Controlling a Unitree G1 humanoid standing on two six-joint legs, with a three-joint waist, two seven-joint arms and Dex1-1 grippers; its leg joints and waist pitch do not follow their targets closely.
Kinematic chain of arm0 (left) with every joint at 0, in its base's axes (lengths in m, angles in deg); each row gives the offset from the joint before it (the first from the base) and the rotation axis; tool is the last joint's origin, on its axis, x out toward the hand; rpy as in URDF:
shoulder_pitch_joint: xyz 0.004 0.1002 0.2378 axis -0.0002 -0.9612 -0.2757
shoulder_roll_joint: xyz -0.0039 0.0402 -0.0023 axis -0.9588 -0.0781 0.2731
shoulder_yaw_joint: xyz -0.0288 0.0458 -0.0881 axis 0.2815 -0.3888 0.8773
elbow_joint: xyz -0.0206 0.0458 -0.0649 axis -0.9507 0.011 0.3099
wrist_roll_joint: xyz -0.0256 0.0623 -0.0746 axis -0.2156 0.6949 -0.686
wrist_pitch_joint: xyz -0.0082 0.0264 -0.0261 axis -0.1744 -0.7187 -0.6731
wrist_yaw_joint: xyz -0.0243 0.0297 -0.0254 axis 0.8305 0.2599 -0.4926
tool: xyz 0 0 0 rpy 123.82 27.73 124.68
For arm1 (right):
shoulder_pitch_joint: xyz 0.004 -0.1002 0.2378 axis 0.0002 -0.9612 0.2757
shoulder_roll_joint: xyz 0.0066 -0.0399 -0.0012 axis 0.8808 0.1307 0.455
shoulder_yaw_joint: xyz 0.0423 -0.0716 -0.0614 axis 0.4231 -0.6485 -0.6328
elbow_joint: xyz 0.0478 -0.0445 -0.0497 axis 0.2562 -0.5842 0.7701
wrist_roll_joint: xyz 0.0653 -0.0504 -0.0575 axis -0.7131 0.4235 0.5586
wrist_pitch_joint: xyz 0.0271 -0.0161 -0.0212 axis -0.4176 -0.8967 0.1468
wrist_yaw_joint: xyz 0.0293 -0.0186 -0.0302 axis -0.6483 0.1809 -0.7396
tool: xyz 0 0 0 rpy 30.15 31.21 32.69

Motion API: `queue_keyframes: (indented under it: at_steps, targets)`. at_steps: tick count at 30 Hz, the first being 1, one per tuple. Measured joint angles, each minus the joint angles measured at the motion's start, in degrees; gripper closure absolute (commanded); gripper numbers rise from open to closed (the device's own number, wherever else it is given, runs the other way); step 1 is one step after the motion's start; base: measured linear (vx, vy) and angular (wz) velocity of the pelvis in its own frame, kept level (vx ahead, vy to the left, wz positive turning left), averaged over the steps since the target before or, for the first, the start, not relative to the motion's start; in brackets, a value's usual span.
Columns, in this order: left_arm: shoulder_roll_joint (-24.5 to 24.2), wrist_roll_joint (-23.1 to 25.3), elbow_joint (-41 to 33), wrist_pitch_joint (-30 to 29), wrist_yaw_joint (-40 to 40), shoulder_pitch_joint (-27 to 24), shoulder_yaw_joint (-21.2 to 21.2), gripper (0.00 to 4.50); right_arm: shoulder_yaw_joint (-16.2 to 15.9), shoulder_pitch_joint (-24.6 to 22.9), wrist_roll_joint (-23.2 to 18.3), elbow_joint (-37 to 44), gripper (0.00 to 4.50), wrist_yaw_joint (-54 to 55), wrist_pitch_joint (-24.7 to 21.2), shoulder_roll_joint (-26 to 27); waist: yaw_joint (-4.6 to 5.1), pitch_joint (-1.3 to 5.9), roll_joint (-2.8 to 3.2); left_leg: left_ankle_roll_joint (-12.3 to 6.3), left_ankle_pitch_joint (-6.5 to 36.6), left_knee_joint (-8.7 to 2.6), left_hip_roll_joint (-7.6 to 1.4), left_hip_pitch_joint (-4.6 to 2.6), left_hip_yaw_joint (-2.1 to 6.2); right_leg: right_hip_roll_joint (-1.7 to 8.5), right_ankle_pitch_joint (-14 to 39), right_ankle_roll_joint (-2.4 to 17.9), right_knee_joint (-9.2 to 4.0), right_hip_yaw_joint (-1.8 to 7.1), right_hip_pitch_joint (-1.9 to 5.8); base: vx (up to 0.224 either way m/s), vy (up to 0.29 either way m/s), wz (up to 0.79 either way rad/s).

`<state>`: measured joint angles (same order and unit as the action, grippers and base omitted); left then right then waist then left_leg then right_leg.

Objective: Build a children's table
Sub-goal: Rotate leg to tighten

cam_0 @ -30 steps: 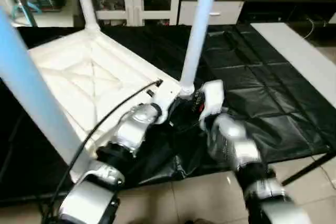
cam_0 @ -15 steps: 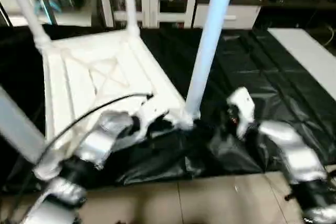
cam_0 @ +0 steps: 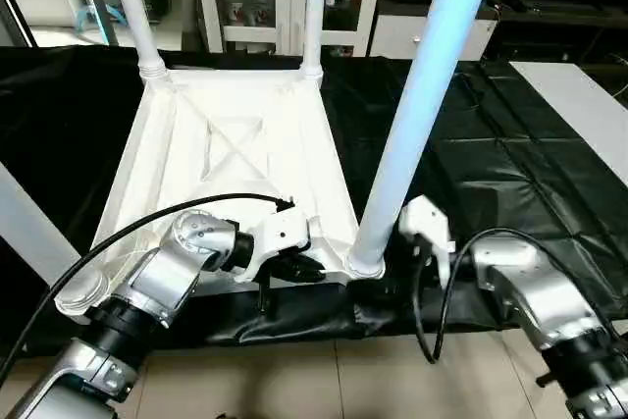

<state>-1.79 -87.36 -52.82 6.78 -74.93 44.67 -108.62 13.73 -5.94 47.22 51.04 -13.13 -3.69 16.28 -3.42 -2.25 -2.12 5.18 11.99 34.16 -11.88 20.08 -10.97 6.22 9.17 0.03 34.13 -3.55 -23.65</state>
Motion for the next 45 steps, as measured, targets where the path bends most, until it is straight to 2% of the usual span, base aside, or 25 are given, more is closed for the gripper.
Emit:
queue_keyframes:
  at_steps: [1,3,5,17,19,24,33,38,45]
  targets:
    - [0.0,0.0,0.0,0.0,0.0,0.0,0.0,4.5,0.0,0.5,0.2,-0.8,0.2,-0.2,0.4,0.2,0.01,0.0,0.0,0.0,0.0,0.0,-0.01,0.0,-0.03,0.0,0.0,0.0,0.01,0.0,0.0,0.0,0.0,0.0]
    - [-0.1,0.0,0.0,0.0,0.0,0.1,-0.1,4.5,0.0,2.0,0.3,-2.3,0.2,-0.5,0.9,0.5,0.02,0.0,-0.02,0.0,0.0,0.0,-0.02,0.0,-0.04,0.0,0.0,0.0,0.05,-0.01,-0.01,0.0,0.0,0.0]
    - [-0.2,0.0,0.0,0.0,-0.1,0.1,-0.2,4.5,0.0,2.8,0.2,-3.3,0.47,-1.3,1.6,0.4,0.01,0.02,-0.05,0.0,0.0,0.0,-0.03,0.0,-0.04,0.0,0.0,0.0,0.06,-0.02,-0.01,0.0,0.0,0.0]
    - [-0.3,0.0,0.0,0.2,-0.5,0.1,-0.4,4.5,0.2,4.2,-0.2,-7.4,1.45,-5.1,4.1,0.4,-0.02,0.09,-0.2,-0.02,0.0,0.0,-0.04,0.0,-0.12,0.0,0.0,0.0,0.05,-0.01,0.0,0.0,0.0,0.0]
    - [-0.3,0.0,0.0,0.3,-0.6,0.1,-0.4,4.5,0.2,4.3,-0.3,-7.7,1.73,-5.3,4.2,0.3,-0.06,0.1,-0.21,-0.02,0.0,0.0,-0.04,0.0,-0.12,0.0,0.0,0.0,0.05,-0.02,0.0,0.0,0.0,0.0]
    - [-0.4,0.0,0.0,0.4,-0.7,0.1,-0.5,4.5,0.5,4.7,-0.6,-9.0,2.04,-6.3,5.0,0.5,-0.08,0.11,-0.23,-0.03,0.0,0.0,-0.04,0.0,-0.13,0.0,0.0,0.0,0.05,-0.02,0.01,0.0,0.0,0.0]
    - [-0.6,0.0,-0.1,0.4,-1.5,0.1,-0.7,4.5,0.6,5.3,-0.7,-10.8,2.11,-8.4,5.9,0.7,-0.13,0.18,-0.32,-0.04,0.0,0.0,-0.05,-0.02,-0.13,0.0,0.0,0.0,0.06,-0.03,0.04,0.0,0.0,0.0]
    - [-0.5,0.1,0.1,-0.1,-0.8,0.1,-0.7,4.5,1.1,5.4,-0.7,-12.5,2.12,-7.2,6.1,1.8,-0.02,0.38,-0.6,-0.04,0.0,0.0,-0.06,-0.08,-0.13,-0.01,0.0,0.0,0.07,-0.03,0.19,0.0,0.0,0.0]
    - [4.9,2.5,4.6,-3.7,9.6,1.8,1.8,4.5,4.8,6.5,0.4,-17.3,2.14,6.5,5.9,6.6,1.56,0.51,-0.8,-0.03,0.0,0.1,0.0,-0.2,0.26,-0.01,0.2,-0.4,-0.05,-0.01,0.47,-0.022,-0.002,0.0]
